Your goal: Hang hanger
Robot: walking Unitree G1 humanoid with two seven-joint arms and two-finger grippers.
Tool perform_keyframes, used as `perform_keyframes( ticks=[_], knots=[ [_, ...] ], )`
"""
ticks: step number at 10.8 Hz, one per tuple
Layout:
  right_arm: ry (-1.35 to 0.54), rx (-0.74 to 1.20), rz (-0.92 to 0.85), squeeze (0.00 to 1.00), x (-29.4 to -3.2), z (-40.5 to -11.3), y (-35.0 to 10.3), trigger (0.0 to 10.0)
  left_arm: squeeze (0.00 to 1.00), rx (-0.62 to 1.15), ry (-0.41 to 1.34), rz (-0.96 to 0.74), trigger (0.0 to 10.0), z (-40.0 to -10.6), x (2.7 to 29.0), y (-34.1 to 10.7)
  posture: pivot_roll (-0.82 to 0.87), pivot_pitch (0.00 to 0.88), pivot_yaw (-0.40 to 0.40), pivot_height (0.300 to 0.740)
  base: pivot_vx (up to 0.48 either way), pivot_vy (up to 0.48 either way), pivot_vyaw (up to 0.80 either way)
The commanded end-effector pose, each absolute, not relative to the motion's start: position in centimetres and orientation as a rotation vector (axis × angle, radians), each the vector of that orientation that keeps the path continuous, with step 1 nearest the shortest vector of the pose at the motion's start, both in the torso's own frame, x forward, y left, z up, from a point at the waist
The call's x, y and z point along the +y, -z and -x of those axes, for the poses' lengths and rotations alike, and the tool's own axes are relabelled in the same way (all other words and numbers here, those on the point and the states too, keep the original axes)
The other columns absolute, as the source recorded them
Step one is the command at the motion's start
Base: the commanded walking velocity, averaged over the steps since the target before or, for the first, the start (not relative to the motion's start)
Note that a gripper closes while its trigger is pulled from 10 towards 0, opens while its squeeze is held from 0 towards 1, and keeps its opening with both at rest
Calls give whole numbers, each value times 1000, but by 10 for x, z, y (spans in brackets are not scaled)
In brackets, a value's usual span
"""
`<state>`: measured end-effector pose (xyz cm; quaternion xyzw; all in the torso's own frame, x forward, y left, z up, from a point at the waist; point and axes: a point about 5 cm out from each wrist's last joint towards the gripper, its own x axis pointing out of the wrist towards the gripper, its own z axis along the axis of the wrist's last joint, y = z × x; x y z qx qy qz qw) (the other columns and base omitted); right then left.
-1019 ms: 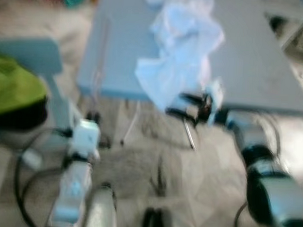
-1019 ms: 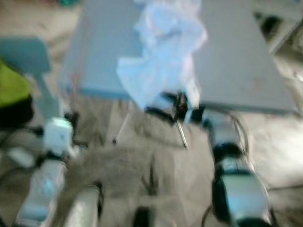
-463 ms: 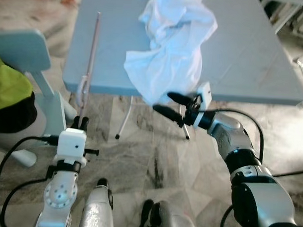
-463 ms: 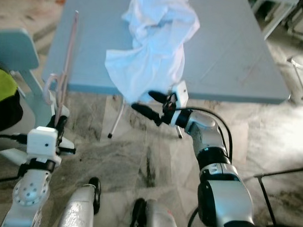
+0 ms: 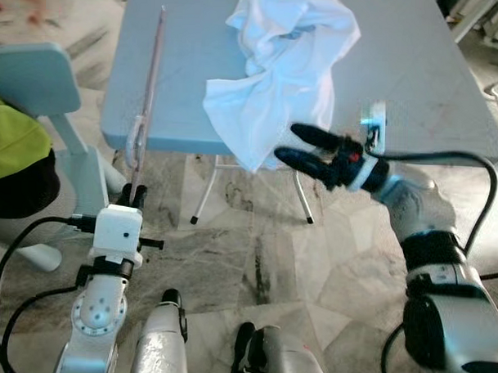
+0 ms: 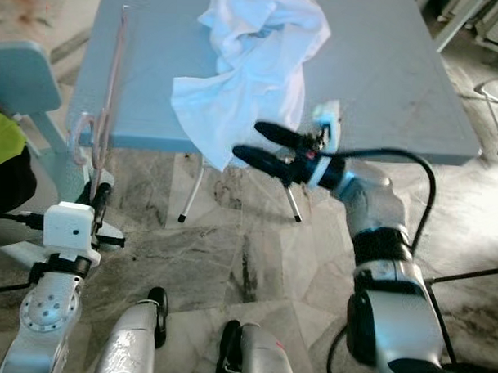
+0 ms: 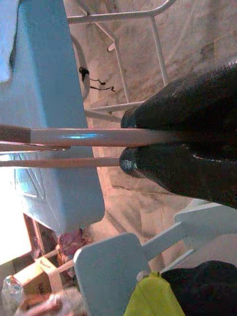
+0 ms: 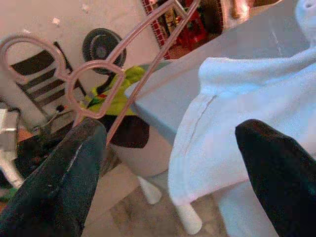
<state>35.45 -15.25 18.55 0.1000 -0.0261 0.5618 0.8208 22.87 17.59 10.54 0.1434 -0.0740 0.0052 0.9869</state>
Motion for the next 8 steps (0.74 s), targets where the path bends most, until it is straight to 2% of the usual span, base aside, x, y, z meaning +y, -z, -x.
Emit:
perform_keyframes(
  ticks=[1, 2, 5, 6, 8],
  knots=[
    [-1197, -21, -185, 0, -144, -354, -179, 10000, 0, -74, 10, -287, 10000, -223, 174, -94, 222, 283, -140, 740, 0, 0, 0],
    [-1209, 37, -125, 0, -118, -356, -167, 10000, 0, -59, 3, -284, 10000, -217, 174, -92, 229, 297, -152, 740, 0, 0, 0],
    [-1128, 202, 69, 0, -81, -368, -151, 10000, 0, -44, -7, -272, 10000, -207, 169, -89, 231, 330, -185, 740, 0, 0, 0],
    [-1011, 203, 150, 0, -67, -377, -156, 10000, 0, -34, -21, -264, 10000, -205, 167, -87, 231, 335, -200, 740, 0, 0, 0],
    [-1052, 105, 41, 0, -54, -381, -179, 10000, 0, -33, -30, -260, 10000, -205, 167, -87, 232, 331, -209, 740, 0, 0, 0]
  ],
)
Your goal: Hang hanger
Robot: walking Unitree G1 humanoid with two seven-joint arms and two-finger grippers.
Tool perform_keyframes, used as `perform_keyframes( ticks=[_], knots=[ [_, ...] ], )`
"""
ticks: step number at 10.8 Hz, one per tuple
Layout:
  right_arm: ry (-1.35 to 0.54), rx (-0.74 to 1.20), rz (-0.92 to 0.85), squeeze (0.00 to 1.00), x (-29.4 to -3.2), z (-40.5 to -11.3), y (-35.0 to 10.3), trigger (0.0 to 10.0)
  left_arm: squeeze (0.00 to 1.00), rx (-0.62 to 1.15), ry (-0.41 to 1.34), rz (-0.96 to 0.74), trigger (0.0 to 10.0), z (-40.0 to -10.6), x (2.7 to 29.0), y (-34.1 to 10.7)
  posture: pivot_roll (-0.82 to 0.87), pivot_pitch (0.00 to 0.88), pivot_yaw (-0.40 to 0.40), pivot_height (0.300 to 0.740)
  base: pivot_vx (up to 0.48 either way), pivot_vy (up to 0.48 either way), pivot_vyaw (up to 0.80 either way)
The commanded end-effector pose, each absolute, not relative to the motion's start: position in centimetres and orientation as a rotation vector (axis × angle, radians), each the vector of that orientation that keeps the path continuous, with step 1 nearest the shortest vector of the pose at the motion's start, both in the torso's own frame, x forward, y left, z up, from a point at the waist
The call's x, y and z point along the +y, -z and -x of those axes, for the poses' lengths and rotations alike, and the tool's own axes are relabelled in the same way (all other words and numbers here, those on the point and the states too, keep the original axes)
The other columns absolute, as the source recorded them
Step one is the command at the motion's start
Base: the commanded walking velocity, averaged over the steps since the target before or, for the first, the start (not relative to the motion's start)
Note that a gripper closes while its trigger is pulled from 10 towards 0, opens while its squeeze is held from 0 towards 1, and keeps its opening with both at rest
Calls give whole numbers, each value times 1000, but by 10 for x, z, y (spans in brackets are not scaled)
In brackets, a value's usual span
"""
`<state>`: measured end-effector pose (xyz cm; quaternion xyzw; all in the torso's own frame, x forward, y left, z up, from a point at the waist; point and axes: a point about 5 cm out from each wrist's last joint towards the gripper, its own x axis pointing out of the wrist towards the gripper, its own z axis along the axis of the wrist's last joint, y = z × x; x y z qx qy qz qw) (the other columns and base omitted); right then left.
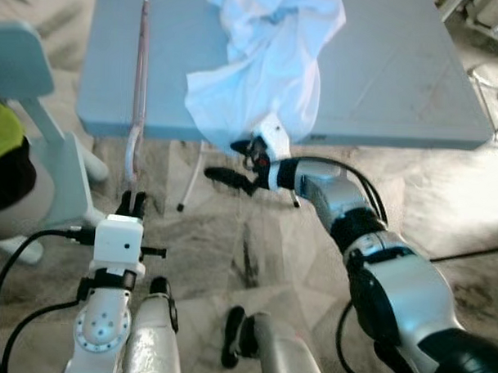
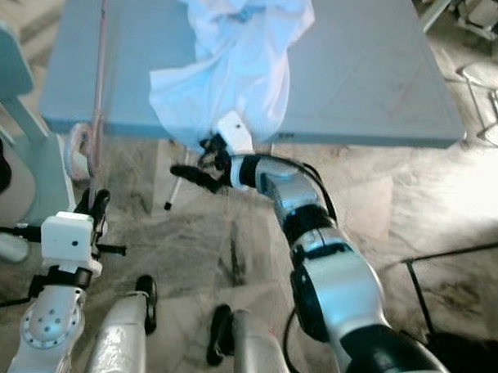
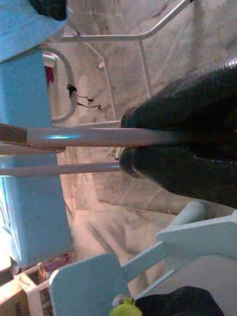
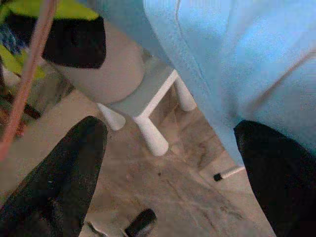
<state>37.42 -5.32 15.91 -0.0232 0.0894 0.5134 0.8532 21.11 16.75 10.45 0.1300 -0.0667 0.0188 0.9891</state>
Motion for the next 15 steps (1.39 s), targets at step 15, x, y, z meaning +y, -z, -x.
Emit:
perform_keyframes(
  ticks=[15],
  knots=[
    [-264, -67, 204, 0, -68, -417, -230, 10000, 0, -31, -35, -257, 10000, -213, 160, -86, 241, 311, -231, 740, 0, 0, 0]
  ],
)
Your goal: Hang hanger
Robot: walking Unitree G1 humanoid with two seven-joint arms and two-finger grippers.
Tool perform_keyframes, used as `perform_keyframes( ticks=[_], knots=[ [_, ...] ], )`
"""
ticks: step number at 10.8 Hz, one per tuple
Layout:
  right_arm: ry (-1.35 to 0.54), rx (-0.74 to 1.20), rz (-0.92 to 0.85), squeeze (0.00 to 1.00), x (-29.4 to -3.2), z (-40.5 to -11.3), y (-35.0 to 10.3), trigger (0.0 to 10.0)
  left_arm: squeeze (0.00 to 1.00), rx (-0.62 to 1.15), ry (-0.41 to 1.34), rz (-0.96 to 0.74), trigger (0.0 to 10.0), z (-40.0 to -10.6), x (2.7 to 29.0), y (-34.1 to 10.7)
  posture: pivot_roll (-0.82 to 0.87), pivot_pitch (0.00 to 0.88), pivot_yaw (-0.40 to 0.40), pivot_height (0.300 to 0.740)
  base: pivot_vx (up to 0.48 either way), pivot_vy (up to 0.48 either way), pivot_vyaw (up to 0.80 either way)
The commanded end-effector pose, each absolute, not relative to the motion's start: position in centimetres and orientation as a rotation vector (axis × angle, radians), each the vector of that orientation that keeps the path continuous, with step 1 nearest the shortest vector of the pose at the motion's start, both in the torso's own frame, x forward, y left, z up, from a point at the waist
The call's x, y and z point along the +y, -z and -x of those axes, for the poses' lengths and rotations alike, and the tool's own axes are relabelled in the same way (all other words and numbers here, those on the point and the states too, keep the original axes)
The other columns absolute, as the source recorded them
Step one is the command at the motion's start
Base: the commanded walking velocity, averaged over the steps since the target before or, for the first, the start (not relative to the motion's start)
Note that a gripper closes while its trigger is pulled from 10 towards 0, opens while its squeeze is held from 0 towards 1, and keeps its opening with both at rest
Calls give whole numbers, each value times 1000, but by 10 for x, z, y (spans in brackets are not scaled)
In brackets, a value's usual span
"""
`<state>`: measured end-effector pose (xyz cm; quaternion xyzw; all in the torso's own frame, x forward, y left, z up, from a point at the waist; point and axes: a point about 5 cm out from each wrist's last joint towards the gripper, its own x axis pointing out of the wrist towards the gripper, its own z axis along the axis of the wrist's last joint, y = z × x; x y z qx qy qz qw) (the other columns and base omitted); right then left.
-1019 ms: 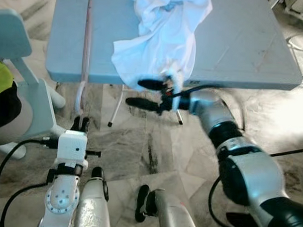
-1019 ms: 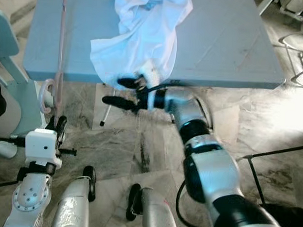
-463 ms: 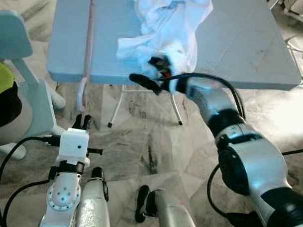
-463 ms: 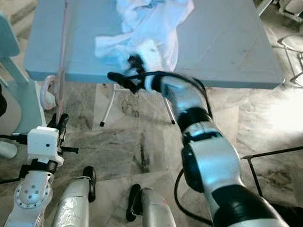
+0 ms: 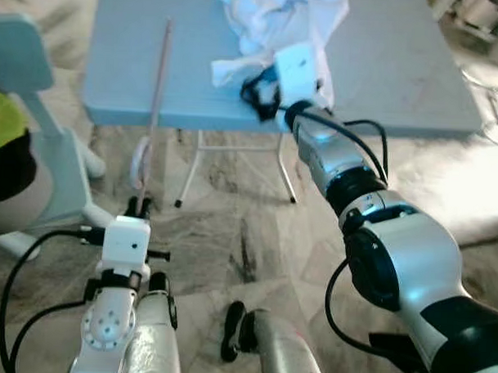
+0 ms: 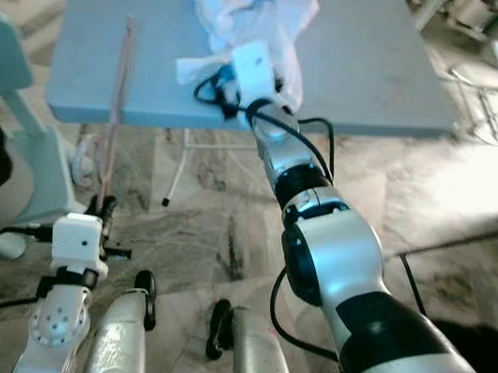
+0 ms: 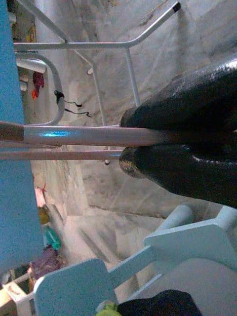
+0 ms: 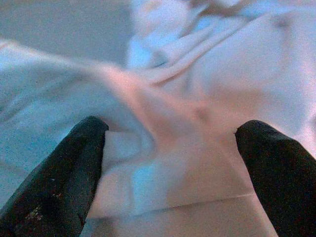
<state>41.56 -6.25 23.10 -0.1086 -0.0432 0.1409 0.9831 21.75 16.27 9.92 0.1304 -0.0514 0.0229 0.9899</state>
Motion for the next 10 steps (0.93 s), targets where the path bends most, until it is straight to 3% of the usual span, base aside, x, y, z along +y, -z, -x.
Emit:
perform_keyframes(
  ticks=[1, 3, 4, 5, 7, 10],
  knots=[
    [-261, -116, 209, 0, -66, -417, -237, 10000, 0, -29, -44, -258, 10000, -214, 161, -85, 238, 303, -233, 740, 0, 0, 0],
    [-335, -180, 207, 0, -77, -416, -239, 10000, 0, -59, -43, -251, 10000, -222, 161, -88, 224, 282, -226, 740, 0, 0, 0],
    [-416, -202, 141, 0, -95, -413, -234, 10000, 0, -78, -40, -250, 10000, -227, 163, -91, 206, 258, -215, 740, 0, 0, 0],
    [-404, -236, 91, 0, -130, -408, -222, 10000, 0, -89, -33, -254, 10000, -233, 166, -92, 187, 228, -196, 740, 0, 0, 0],
    [-249, -232, 33, 0, -179, -385, -176, 10000, 0, -90, 0, -284, 10000, -243, 168, -88, 154, 173, -150, 740, 0, 0, 0],
    [-29, -237, -83, 0, -229, -351, -140, 10000, 0, -78, 52, -288, 10000, -271, 170, -85, 91, 54, -68, 740, 0, 0, 0]
  ],
)
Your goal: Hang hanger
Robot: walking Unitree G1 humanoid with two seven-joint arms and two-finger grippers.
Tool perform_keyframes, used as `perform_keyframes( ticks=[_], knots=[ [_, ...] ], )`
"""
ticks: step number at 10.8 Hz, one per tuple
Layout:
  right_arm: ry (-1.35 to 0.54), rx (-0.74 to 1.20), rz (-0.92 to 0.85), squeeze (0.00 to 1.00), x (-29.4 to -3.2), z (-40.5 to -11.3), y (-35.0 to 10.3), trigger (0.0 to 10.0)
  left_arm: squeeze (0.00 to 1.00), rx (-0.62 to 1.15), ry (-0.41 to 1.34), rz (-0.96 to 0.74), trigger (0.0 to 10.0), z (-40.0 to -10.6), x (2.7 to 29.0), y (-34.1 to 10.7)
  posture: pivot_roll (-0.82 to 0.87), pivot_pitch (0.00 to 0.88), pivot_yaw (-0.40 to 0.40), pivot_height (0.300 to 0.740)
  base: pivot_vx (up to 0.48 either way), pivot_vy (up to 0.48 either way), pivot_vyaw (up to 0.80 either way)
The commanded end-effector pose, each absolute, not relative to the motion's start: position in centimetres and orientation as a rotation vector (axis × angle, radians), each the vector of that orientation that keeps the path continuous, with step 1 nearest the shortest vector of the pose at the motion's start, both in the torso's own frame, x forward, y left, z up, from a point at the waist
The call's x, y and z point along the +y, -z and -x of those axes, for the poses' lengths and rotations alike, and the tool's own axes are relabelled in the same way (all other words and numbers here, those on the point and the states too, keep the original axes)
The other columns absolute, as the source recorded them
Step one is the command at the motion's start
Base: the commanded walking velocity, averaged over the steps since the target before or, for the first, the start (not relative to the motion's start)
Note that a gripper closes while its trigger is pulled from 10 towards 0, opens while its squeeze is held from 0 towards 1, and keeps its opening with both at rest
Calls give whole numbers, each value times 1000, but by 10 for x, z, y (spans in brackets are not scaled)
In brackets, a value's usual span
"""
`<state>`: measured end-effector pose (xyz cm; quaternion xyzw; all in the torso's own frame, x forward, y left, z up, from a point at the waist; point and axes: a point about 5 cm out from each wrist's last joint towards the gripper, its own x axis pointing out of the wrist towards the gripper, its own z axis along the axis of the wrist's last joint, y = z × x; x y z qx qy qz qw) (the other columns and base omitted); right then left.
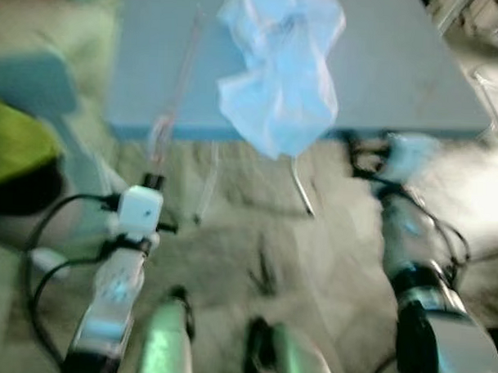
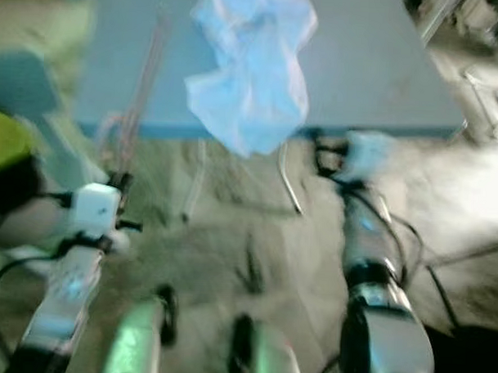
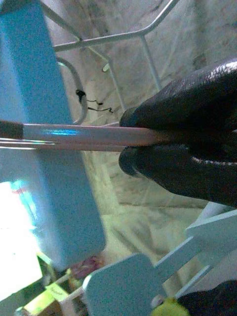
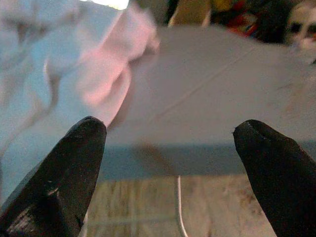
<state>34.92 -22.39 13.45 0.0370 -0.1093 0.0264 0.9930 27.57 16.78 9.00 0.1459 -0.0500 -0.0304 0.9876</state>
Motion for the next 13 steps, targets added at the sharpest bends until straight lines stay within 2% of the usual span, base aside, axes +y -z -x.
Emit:
perform_keyframes(
  ticks=[1, 3, 5, 6, 7, 9, 10, 11, 13],
  knots=[
    [-37, -218, -69, 0, -229, -345, -133, 10000, 0, -63, 75, -285, 10000, -279, 171, -83, 73, 13, -50, 740, 0, 0, 0],
    [-197, -190, 48, 0, -200, -336, -120, 10000, 0, -91, 75, -283, 10000, -302, 171, -90, 45, 0, -33, 740, 0, 0, 0],
    [-229, -168, 120, 0, -193, -325, -113, 10000, 0, -129, 76, -248, 10000, -308, 168, -97, 45, 0, -31, 740, 0, 0, 0],
    [-227, -156, 124, 0, -193, -317, -106, 10000, 0, -120, 82, -240, 10000, -301, 165, -88, 51, 0, -32, 740, 0, 0, 0],
    [-187, -183, 133, 0, -195, -315, -107, 10000, 0, -112, 72, -232, 10000, -294, 166, -82, 49, 0, -27, 740, 0, 0, 0],
    [55, -171, 21, 0, -210, -308, -98, 10000, 0, -89, 41, -202, 10000, -280, 170, -72, 48, 3, -27, 740, 0, 0, 0],
    [-20, -144, 57, 0, -194, -298, -89, 10000, 0, -89, 96, -194, 10000, -278, 159, -69, 44, 21, -36, 740, 0, 0, 0],
    [-45, -139, 65, 0, -190, -295, -88, 10000, 0, -94, 109, -190, 10000, -277, 156, -70, 45, 25, -46, 740, 0, 0, 0],
    [23, -131, 77, 0, -202, -297, -91, 10000, 0, -99, 74, -187, 10000, -277, 163, -71, 49, 27, -66, 740, 0, 0, 0]
  ],
)
